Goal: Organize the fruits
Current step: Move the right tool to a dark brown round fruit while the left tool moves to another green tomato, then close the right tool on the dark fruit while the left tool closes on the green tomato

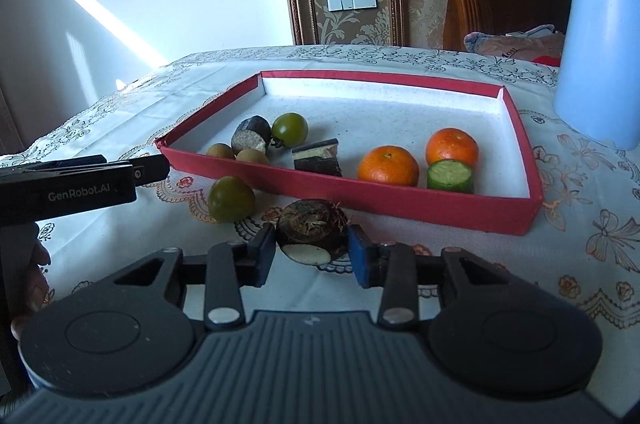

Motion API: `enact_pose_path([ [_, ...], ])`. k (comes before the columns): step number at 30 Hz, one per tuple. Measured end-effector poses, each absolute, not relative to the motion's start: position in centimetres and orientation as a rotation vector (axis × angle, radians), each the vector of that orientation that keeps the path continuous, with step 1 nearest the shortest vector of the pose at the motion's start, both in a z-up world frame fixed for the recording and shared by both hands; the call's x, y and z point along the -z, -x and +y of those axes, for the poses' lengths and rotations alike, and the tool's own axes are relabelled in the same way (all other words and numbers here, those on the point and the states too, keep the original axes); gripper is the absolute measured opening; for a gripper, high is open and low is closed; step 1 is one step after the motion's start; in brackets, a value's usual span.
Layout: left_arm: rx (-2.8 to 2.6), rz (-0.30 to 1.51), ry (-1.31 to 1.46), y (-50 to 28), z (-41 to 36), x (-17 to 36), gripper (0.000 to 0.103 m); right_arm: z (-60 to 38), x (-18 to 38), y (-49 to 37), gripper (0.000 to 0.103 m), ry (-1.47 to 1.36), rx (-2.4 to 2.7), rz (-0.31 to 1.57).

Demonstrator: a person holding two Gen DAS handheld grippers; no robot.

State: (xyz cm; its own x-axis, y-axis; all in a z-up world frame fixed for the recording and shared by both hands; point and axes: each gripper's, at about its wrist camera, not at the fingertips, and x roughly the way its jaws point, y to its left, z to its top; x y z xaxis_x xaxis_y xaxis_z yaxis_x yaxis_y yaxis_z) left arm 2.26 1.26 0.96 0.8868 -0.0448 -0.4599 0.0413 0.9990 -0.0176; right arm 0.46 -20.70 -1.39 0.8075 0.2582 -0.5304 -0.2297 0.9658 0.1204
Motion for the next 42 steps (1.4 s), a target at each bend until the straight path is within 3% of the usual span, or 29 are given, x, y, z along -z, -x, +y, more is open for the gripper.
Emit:
enact_pose_path([
  [15,0.16,0.547,-0.114,-3.0,-4.7,-0.5,0.082,-23.4,1.9,0.6,0.037,-0.132,-0.23,0.565],
  [42,0.106,0.66,-0.107,-5.8,-6.5,0.7,0.082,-23.9,2.3,0.3,0.037,-0.168,-0.217,0.579],
])
